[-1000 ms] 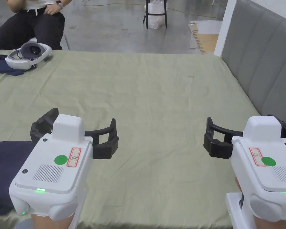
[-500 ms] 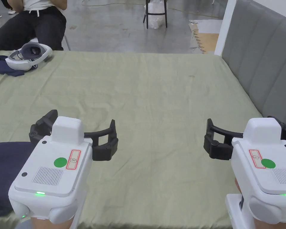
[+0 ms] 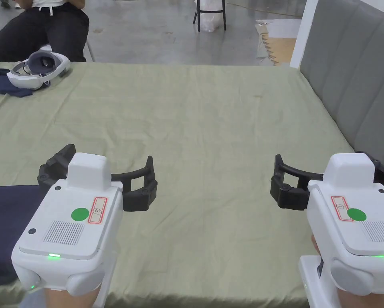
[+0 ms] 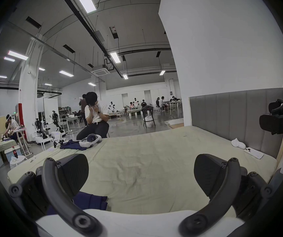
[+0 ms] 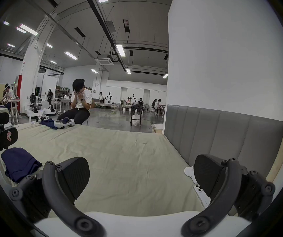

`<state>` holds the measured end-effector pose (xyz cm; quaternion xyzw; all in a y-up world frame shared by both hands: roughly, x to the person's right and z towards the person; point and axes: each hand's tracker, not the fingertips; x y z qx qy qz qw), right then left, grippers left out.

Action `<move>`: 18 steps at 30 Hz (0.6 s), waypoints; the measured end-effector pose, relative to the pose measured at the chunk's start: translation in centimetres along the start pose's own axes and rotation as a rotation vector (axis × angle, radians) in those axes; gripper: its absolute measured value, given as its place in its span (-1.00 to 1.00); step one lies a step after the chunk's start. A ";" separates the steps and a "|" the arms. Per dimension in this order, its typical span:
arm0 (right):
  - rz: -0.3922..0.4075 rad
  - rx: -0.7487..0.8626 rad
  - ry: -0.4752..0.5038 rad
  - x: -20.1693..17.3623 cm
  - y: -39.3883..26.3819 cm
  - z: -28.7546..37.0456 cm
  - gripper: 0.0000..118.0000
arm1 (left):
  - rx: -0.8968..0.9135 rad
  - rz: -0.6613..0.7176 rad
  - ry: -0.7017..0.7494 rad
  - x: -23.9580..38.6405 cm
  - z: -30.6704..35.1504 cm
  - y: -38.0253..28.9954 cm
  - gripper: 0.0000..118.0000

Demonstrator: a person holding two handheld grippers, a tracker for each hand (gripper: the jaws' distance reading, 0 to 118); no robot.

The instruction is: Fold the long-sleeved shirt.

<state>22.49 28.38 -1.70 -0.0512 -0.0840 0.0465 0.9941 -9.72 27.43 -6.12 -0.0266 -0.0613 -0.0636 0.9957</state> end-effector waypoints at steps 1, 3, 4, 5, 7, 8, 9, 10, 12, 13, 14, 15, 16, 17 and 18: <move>-0.002 0.000 0.001 0.0 0.0 0.0 1.00 | -0.001 0.003 0.003 -0.1 0.0 0.0 0.88; -0.005 -0.003 0.003 0.0 -0.1 0.0 1.00 | 0.000 0.010 0.007 -0.2 0.0 0.0 0.88; -0.005 -0.004 0.003 -0.1 -0.1 0.0 1.00 | 0.001 0.010 0.007 -0.2 0.0 0.0 0.88; -0.002 -0.004 0.002 -0.1 -0.1 0.0 1.00 | 0.002 0.010 0.008 -0.2 0.0 0.0 0.88; 0.006 -0.005 0.003 -0.2 -0.2 0.0 1.00 | 0.002 0.008 0.011 -0.3 0.0 0.0 0.88; 0.013 -0.007 0.002 -0.2 -0.2 0.0 1.00 | 0.004 0.007 0.010 -0.3 0.0 0.0 0.88; 0.017 -0.007 0.000 -0.2 -0.2 0.0 1.00 | 0.007 0.002 0.012 -0.3 0.0 0.0 0.88; 0.019 -0.007 -0.001 -0.2 -0.2 0.1 1.00 | 0.010 -0.002 0.013 -0.2 0.0 0.0 0.88; 0.014 -0.009 -0.002 -0.2 -0.3 0.1 1.00 | 0.010 -0.003 0.006 -0.2 -0.1 -0.2 0.88; 0.013 -0.009 0.000 -0.2 -0.3 0.1 1.00 | 0.007 0.001 0.004 -0.2 -0.1 -0.3 0.88; 0.012 -0.009 0.000 -0.2 -0.3 0.1 1.00 | 0.006 0.004 0.003 -0.2 -0.1 -0.3 0.88; 0.012 -0.009 -0.002 -0.2 -0.2 0.1 1.00 | 0.005 0.005 0.003 -0.2 -0.1 -0.3 0.88; 0.012 -0.009 -0.001 -0.2 -0.2 0.2 1.00 | 0.003 0.005 0.005 -0.2 -0.1 -0.4 0.88; 0.012 -0.009 -0.001 -0.2 -0.2 0.2 1.00 | 0.003 0.003 0.006 -0.2 -0.1 -0.4 0.88; 0.012 -0.008 -0.001 -0.2 -0.2 0.2 1.00 | 0.004 0.002 0.005 -0.2 0.0 -0.4 0.88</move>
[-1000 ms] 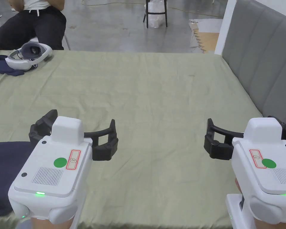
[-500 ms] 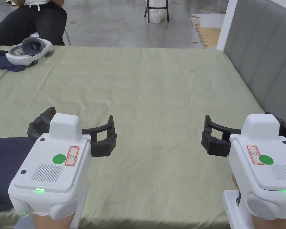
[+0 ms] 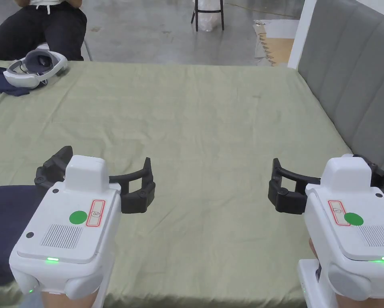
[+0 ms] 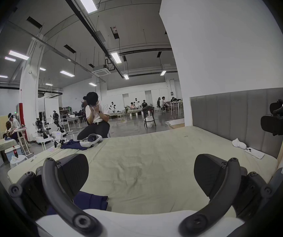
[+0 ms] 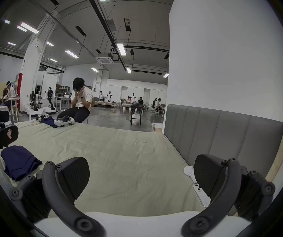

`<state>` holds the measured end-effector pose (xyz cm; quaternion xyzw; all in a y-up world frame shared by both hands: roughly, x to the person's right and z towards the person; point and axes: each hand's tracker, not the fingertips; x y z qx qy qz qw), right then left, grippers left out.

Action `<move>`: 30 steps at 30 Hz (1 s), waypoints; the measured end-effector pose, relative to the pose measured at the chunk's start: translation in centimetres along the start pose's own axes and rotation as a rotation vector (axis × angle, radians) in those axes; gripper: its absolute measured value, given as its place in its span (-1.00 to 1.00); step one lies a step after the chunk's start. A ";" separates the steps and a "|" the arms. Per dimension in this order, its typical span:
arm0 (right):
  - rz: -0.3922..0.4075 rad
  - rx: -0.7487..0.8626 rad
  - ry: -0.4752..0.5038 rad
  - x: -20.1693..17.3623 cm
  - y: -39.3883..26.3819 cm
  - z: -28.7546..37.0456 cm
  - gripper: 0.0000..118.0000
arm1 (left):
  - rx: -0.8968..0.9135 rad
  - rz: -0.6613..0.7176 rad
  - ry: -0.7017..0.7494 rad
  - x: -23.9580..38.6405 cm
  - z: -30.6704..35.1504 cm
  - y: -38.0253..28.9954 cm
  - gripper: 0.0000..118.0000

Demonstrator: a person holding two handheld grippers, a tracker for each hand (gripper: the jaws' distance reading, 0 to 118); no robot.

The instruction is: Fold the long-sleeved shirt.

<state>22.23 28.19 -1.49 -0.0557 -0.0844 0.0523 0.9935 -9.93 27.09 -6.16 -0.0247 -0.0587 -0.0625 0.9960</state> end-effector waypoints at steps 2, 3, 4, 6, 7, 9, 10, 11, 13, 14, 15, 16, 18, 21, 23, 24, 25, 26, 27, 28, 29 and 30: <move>0.002 0.002 0.003 -0.1 0.0 0.0 1.00 | 0.000 0.006 -0.001 0.0 0.0 0.0 0.88; 0.004 0.002 0.005 -0.1 0.0 0.0 1.00 | 0.001 0.009 -0.001 0.0 0.1 0.0 0.88; 0.006 0.002 0.007 -0.2 0.0 0.0 1.00 | 0.001 0.011 -0.001 0.0 0.1 0.1 0.88; 0.005 0.004 0.006 -0.3 0.1 0.0 1.00 | 0.001 0.008 -0.002 0.0 0.1 0.1 0.88; 0.003 0.005 0.008 -0.3 0.1 0.0 1.00 | 0.002 0.004 -0.002 0.0 0.2 0.1 0.88; -0.001 0.006 0.009 -0.4 0.1 0.1 1.00 | 0.002 -0.004 0.001 0.0 0.1 0.1 0.88; 0.001 0.003 0.009 -0.4 0.1 0.1 1.00 | 0.001 -0.010 0.003 0.0 0.1 0.0 0.88; 0.005 0.000 0.008 -0.4 0.1 0.1 1.00 | 0.000 -0.015 0.006 0.0 0.0 -0.1 0.88; 0.013 0.000 0.004 -0.4 0.0 0.0 1.00 | -0.004 -0.010 0.005 0.0 0.0 -0.2 0.88; 0.013 0.000 0.003 -0.3 0.0 0.0 1.00 | -0.005 -0.004 0.002 0.0 -0.1 -0.2 0.88; 0.009 0.000 0.003 -0.3 0.0 0.1 1.00 | -0.006 0.000 -0.001 0.0 -0.1 -0.2 0.88; 0.006 -0.001 0.002 -0.2 0.0 0.0 1.00 | -0.007 0.000 -0.002 0.0 -0.1 -0.3 0.88; 0.001 -0.004 0.002 -0.1 0.0 0.0 1.00 | -0.011 -0.006 -0.002 0.1 -0.1 -0.2 0.88; 0.002 -0.001 0.002 -0.1 0.0 0.1 1.00 | -0.012 -0.005 -0.005 0.2 -0.2 -0.1 0.88; 0.004 0.000 0.001 -0.1 -0.1 0.1 1.00 | -0.011 0.000 -0.015 0.3 -0.2 -0.1 0.88; 0.005 0.001 -0.003 -0.1 -0.1 0.1 1.00 | -0.010 -0.001 -0.019 0.3 -0.1 0.0 0.88; 0.007 0.003 -0.005 -0.1 -0.1 0.2 1.00 | -0.006 -0.005 -0.023 0.4 -0.1 0.0 0.88; 0.010 0.005 -0.005 -0.1 -0.2 0.2 1.00 | -0.001 -0.007 -0.027 0.4 0.0 0.0 0.88; 0.014 0.006 -0.003 -0.2 -0.2 0.2 1.00 | 0.002 -0.007 -0.030 0.4 0.0 0.1 0.88; 0.017 0.008 -0.002 -0.2 -0.3 0.2 1.00 | 0.004 -0.005 -0.031 0.5 0.1 0.1 0.88; 0.020 0.011 -0.001 -0.2 -0.3 0.3 1.00 | 0.005 -0.002 -0.032 0.5 0.1 0.1 0.88; 0.021 0.015 -0.001 -0.2 -0.3 0.3 1.00 | 0.004 0.003 -0.031 0.5 0.1 0.1 0.88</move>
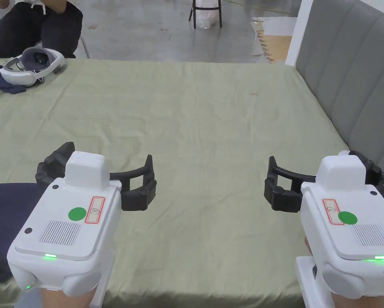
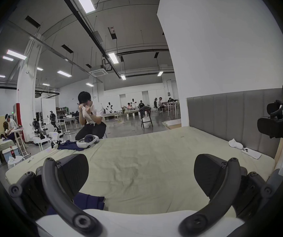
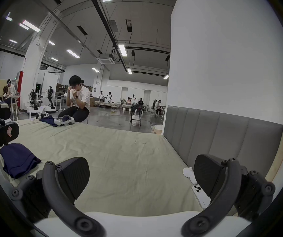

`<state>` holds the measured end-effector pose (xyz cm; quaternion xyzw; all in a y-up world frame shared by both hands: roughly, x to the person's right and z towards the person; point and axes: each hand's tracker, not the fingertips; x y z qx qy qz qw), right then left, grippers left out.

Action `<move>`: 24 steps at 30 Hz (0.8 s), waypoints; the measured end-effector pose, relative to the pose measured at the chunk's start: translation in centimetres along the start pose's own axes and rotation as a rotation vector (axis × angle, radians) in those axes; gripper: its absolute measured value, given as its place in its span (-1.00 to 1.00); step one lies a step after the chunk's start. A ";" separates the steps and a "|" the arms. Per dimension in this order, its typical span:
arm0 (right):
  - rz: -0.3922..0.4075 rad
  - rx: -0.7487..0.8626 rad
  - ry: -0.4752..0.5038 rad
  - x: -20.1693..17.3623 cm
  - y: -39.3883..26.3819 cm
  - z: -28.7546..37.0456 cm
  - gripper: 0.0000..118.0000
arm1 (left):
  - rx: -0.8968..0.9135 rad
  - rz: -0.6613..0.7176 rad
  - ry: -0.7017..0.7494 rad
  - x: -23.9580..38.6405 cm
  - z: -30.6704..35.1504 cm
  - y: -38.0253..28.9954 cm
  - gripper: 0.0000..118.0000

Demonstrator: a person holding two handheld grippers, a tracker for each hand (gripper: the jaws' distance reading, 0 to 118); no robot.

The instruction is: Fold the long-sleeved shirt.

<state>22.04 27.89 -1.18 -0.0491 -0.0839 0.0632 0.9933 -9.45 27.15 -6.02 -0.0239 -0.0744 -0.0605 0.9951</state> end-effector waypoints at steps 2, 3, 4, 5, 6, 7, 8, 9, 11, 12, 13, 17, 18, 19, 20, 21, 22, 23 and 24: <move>-0.004 0.003 0.002 0.0 0.1 0.1 1.00 | -0.001 0.002 0.001 0.0 0.0 0.0 0.88; -0.005 0.006 0.002 0.0 0.1 0.1 1.00 | -0.002 0.002 0.003 0.0 0.0 0.0 0.88; -0.006 0.007 0.001 0.0 0.1 0.1 1.00 | -0.003 0.000 0.005 0.0 0.0 0.0 0.88; -0.007 0.008 0.001 0.0 0.2 0.2 1.00 | -0.004 0.000 0.006 0.0 0.0 0.0 0.88; -0.009 0.009 -0.001 0.0 0.2 0.1 1.00 | -0.003 0.001 0.007 -0.1 0.0 0.0 0.88; -0.012 0.010 -0.003 0.1 0.2 0.1 1.00 | -0.003 0.004 0.007 -0.1 0.0 0.0 0.88; -0.019 0.010 -0.003 0.1 0.2 0.1 1.00 | -0.003 0.008 0.006 -0.2 0.0 0.0 0.88; -0.029 0.003 -0.002 0.1 0.2 0.1 1.00 | -0.004 0.012 0.005 -0.2 0.0 0.0 0.88; -0.046 -0.009 0.002 0.3 0.2 0.1 1.00 | -0.004 0.012 0.007 -0.3 0.0 0.1 0.88; -0.049 -0.012 0.003 0.3 0.2 0.1 1.00 | -0.004 0.009 0.009 -0.3 0.0 0.1 0.88; -0.049 -0.014 0.002 0.3 0.1 0.0 1.00 | -0.005 0.007 0.011 -0.3 0.0 0.1 0.88; -0.042 -0.018 0.002 0.4 0.1 0.0 1.00 | -0.003 0.006 0.009 -0.3 0.1 0.2 0.88; -0.044 -0.018 0.003 0.4 0.1 0.0 1.00 | -0.003 0.005 0.008 -0.3 0.0 0.2 0.88; -0.044 -0.018 0.005 0.4 0.1 0.0 1.00 | -0.003 0.004 0.008 -0.2 0.0 0.3 0.88; -0.044 -0.017 0.006 0.4 0.1 0.0 1.00 | -0.003 0.003 0.008 -0.2 0.0 0.3 0.88; -0.043 -0.015 0.006 0.4 0.2 0.0 1.00 | -0.004 0.002 0.008 -0.2 0.0 0.3 0.88; -0.042 -0.014 0.006 0.4 0.2 -0.1 1.00 | -0.004 0.002 0.006 -0.2 0.0 0.3 0.88; -0.041 -0.014 0.007 0.4 0.2 -0.1 1.00 | -0.005 0.001 0.006 -0.2 -0.1 0.3 0.88; -0.041 -0.014 0.007 0.4 0.2 -0.1 1.00 | -0.005 0.000 0.005 -0.1 -0.1 0.3 0.88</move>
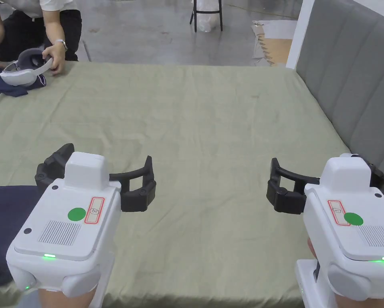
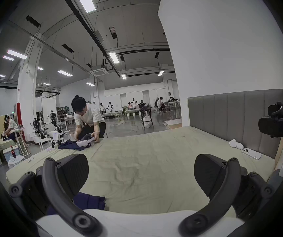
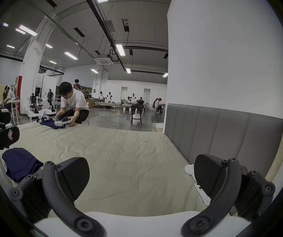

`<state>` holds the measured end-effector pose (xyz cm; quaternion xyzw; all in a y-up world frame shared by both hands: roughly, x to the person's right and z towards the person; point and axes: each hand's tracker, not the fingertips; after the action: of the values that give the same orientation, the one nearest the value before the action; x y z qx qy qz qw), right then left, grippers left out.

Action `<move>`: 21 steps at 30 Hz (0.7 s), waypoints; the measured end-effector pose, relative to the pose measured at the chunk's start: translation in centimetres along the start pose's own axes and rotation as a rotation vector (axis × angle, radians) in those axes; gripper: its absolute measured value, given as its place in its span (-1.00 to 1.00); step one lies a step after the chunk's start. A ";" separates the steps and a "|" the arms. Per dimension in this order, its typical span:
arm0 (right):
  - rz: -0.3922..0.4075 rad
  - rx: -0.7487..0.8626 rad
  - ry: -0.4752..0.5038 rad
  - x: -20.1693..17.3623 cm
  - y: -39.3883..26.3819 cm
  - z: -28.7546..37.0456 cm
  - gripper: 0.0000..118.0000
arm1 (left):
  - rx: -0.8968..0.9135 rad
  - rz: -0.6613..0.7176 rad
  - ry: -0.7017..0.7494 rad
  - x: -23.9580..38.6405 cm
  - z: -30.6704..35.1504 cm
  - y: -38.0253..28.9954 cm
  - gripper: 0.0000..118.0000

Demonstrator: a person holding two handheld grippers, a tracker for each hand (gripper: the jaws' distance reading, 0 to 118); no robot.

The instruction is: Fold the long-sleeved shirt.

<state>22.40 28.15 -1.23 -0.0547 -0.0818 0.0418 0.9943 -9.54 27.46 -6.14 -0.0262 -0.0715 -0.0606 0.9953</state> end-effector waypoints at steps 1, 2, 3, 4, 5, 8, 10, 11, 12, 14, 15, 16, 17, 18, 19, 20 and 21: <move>0.000 0.000 0.001 0.0 0.0 0.0 1.00 | -0.001 -0.001 -0.001 0.0 0.0 0.0 0.88; 0.001 -0.001 0.001 0.0 0.0 0.0 1.00 | -0.002 -0.002 -0.002 0.1 0.0 0.0 0.88; 0.002 -0.002 0.001 0.0 0.0 0.0 1.00 | -0.002 -0.003 -0.003 0.1 -0.1 0.1 0.88; 0.003 -0.002 0.001 0.0 0.0 0.0 1.00 | -0.002 -0.003 -0.002 0.1 -0.1 0.1 0.88; 0.003 -0.001 0.002 0.0 0.0 0.0 1.00 | -0.001 -0.004 -0.003 0.1 -0.1 0.1 0.88; 0.005 -0.001 0.003 0.0 0.0 0.0 1.00 | -0.001 -0.006 -0.003 0.1 -0.1 0.1 0.88; 0.004 -0.002 0.004 0.0 -0.1 0.0 1.00 | -0.001 -0.007 -0.006 0.2 -0.1 0.2 0.88; 0.004 -0.003 0.004 0.0 -0.1 -0.1 1.00 | 0.000 -0.008 -0.008 0.2 -0.1 0.2 0.88; 0.004 -0.002 0.004 0.0 -0.1 -0.1 1.00 | 0.001 -0.009 -0.009 0.2 -0.1 0.2 0.88; 0.004 -0.005 0.005 0.0 -0.1 -0.1 1.00 | 0.000 -0.012 -0.012 0.3 -0.1 0.2 0.88; 0.004 -0.005 0.007 0.0 -0.1 -0.1 1.00 | -0.001 -0.014 -0.013 0.3 -0.1 0.2 0.88; 0.004 -0.004 0.007 0.0 -0.1 -0.1 1.00 | -0.001 -0.014 -0.014 0.3 -0.1 0.2 0.88; 0.003 -0.003 0.007 0.0 0.0 -0.1 1.00 | 0.000 -0.014 -0.014 0.3 -0.1 0.2 0.88; 0.002 -0.002 0.007 0.0 0.0 0.0 1.00 | 0.000 -0.013 -0.013 0.3 -0.1 0.2 0.88; 0.001 -0.002 0.006 0.0 0.0 -0.1 1.00 | 0.000 -0.013 -0.013 0.3 -0.1 0.3 0.88; 0.001 -0.001 0.005 0.1 0.0 0.0 1.00 | 0.000 -0.012 -0.013 0.3 -0.1 0.3 0.88; -0.001 -0.001 0.003 0.1 0.0 0.0 1.00 | 0.000 -0.011 -0.015 0.3 -0.1 0.3 0.88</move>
<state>22.49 28.13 -1.26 -0.0552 -0.0801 0.0414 0.9944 -9.14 27.72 -6.24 -0.0262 -0.0789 -0.0660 0.9944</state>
